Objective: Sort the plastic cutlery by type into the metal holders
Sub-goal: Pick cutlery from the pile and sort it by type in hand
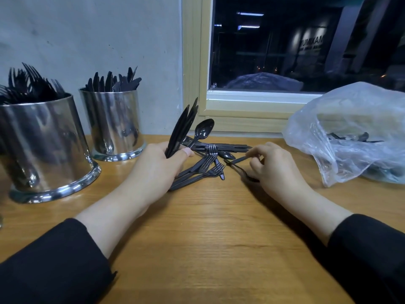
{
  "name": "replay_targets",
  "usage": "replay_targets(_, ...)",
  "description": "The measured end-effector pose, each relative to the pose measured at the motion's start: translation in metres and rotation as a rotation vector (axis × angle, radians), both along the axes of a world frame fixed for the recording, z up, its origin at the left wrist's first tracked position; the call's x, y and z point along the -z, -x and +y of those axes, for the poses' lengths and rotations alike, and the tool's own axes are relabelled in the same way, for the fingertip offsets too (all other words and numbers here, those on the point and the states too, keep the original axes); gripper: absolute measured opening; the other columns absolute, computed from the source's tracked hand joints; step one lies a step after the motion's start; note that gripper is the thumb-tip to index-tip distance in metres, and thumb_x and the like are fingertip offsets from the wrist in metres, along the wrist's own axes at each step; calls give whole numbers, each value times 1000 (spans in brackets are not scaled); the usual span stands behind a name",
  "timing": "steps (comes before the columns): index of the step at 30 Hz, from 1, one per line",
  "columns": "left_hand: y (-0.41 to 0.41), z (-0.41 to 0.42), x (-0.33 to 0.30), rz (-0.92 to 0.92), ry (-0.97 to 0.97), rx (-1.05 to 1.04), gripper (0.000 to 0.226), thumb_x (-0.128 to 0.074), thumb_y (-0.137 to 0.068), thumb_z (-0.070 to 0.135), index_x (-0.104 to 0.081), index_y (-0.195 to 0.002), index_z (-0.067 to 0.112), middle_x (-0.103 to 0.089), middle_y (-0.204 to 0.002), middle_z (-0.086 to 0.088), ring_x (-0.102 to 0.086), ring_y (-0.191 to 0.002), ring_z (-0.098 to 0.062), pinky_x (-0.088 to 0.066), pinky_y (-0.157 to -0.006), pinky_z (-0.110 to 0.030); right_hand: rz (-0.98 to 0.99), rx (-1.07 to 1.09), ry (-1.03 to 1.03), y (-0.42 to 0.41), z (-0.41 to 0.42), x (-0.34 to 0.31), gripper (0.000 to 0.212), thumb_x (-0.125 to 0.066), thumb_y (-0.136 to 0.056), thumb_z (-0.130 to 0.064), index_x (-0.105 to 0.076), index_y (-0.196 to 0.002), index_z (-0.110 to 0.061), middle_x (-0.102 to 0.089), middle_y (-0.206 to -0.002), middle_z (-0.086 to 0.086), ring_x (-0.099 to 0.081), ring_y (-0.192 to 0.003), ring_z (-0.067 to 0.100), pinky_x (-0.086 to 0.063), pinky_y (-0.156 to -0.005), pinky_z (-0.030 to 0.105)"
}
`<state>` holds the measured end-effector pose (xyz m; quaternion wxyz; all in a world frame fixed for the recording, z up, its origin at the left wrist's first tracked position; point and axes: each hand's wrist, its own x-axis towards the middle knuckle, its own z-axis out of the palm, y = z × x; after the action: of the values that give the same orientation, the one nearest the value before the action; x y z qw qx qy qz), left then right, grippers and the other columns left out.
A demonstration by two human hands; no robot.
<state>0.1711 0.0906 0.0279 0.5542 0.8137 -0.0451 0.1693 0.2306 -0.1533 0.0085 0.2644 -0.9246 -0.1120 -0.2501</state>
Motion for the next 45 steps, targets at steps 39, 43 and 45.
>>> replay_targets(39,1,-2,1,78,-124,105,10,-67,-98,24,-72,-92,17,-75,-72,4,-64,-54,-12,-46,-58,-15,-372,-296,-17,30,-7,-11,29,-61,-97,-20,-68,-124,-13,-64,-98,-13,-55,-87,-9,-38,-79,6)
replay_targets(43,4,-7,3,129,-142,232,9,-65,-99,25,-70,-95,18,-77,-80,1,-60,-51,-18,-47,-55,-20,-368,-248,-46,28,-7,-10,40,-57,-96,-29,-66,-130,-10,-59,-93,-17,-51,-81,-9,-34,-78,3)
replay_targets(45,6,-9,3,125,-101,245,9,-65,-99,23,-71,-96,18,-78,-80,-1,-54,-49,-18,-41,-48,-18,-349,-242,-65,27,-6,-9,37,-61,-96,-25,-67,-129,-10,-57,-90,-22,-52,-80,-11,-35,-76,3)
